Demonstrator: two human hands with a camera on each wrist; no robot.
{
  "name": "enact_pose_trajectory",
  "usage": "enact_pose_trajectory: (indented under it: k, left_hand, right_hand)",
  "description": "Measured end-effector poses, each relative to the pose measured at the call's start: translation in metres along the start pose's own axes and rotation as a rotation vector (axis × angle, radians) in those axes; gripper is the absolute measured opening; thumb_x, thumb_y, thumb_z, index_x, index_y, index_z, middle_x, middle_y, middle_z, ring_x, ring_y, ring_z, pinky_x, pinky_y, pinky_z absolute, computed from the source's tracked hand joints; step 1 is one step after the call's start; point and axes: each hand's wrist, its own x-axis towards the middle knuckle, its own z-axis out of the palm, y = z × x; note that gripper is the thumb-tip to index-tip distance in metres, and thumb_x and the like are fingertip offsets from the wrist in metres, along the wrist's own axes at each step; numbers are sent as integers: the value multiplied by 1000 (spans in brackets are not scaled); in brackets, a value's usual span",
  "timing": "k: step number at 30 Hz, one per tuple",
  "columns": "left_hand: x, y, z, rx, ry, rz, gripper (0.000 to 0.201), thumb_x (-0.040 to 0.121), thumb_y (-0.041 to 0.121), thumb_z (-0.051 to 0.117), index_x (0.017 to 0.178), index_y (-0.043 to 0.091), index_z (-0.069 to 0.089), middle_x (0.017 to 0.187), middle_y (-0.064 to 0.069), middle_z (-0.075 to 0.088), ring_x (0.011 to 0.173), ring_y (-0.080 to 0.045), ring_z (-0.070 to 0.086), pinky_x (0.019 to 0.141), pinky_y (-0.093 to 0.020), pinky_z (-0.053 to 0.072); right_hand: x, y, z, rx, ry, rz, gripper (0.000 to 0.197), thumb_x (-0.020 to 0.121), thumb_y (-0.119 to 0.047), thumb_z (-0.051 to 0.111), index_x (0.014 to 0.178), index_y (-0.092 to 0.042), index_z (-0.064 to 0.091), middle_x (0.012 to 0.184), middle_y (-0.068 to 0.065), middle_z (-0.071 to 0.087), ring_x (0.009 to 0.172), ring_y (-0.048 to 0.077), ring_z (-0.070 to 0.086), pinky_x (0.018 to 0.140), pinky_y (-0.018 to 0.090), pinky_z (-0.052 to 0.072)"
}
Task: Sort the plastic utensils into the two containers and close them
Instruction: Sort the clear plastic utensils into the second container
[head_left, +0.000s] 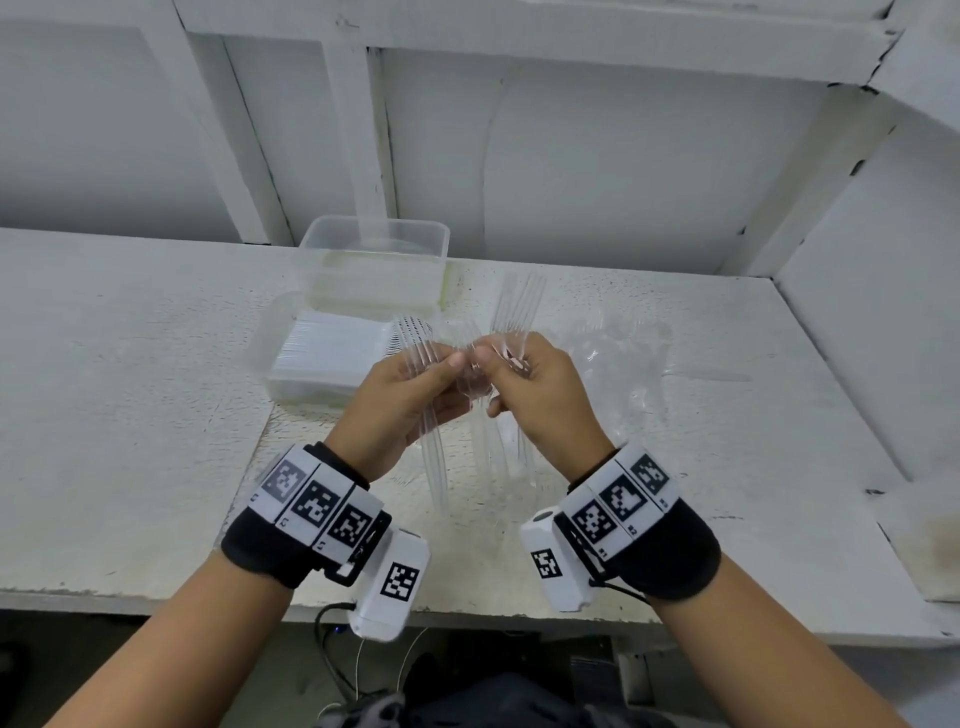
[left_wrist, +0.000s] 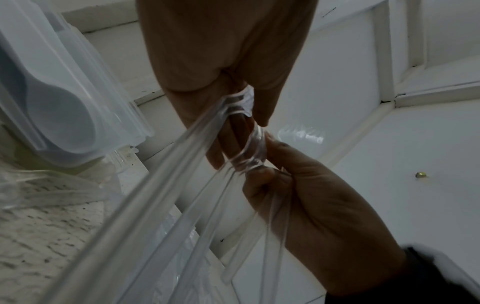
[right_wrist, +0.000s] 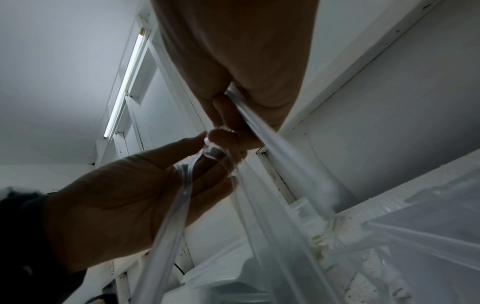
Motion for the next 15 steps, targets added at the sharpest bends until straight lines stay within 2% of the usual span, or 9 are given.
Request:
enact_pose_trajectory:
  k: [1, 3, 4, 6, 8, 10, 12, 15]
  left_hand:
    - [1, -1, 1, 5, -1, -5, 30, 80, 27, 55, 99, 4, 63, 93, -12, 67, 86, -16, 65, 72, -22, 55]
    - [2, -3, 2, 43, 20, -1, 30, 84, 27, 52, 101, 4, 63, 95, -9, 67, 88, -15, 65, 74, -23, 55]
    - [3, -3, 2, 70, 48, 10, 25, 88, 25, 50, 99, 6, 64, 92, -6, 65, 85, -14, 63, 73, -24, 54]
    - [3, -5, 2, 130, 127, 44, 19, 94, 20, 47, 89, 11, 62, 75, 1, 57, 68, -9, 55, 62, -23, 48]
    - [5, -5, 3, 170, 202, 44, 24, 98, 21, 44, 82, 14, 60, 62, 5, 44, 55, -7, 42, 54, -21, 37]
    - [6, -4, 5, 180, 215, 13, 32, 99, 31, 38, 78, 14, 56, 60, 5, 37, 54, -9, 36, 53, -21, 33]
    - [7, -4, 7, 190, 167, 4, 41, 98, 40, 33, 78, 11, 54, 60, 2, 40, 56, -11, 39, 56, -24, 37]
    - [6, -5, 10, 171, 34, -21, 56, 87, 52, 31, 90, 2, 55, 71, -4, 57, 67, -15, 57, 72, -34, 51]
  right_hand:
    - [0, 1, -1, -20, -3, -8, 19, 93, -22, 56, 80, -36, 59, 97, 11, 63, 62, 17, 62, 56, 21, 50]
    - [-1, -1, -5, -38, -6, -17, 17, 94, -21, 54, 81, -31, 58, 80, -8, 64, 51, 1, 55, 52, 13, 43]
    - [-1, -1, -8, -39, -4, -16, 16, 94, -20, 53, 82, -29, 58, 70, -17, 61, 49, -4, 52, 51, 9, 39]
    - [0, -2, -11, -43, 10, -14, 14, 94, -20, 53, 82, -27, 57, 57, -28, 56, 51, -11, 50, 53, 9, 34]
    - [2, -2, -14, -41, 8, -15, 16, 94, -22, 53, 80, -30, 56, 54, -29, 54, 50, -13, 49, 55, 9, 31]
    - [2, -5, -16, -26, -32, -14, 18, 94, -22, 53, 79, -31, 54, 50, -29, 52, 48, -14, 48, 54, 8, 30]
    - [3, -8, -15, 12, -73, -10, 19, 95, -19, 52, 78, -29, 54, 45, -29, 50, 46, -12, 49, 50, 7, 31]
    - [4, -11, -14, 89, -85, 15, 18, 95, -15, 52, 79, -23, 58, 44, -24, 51, 42, -7, 49, 41, 7, 30]
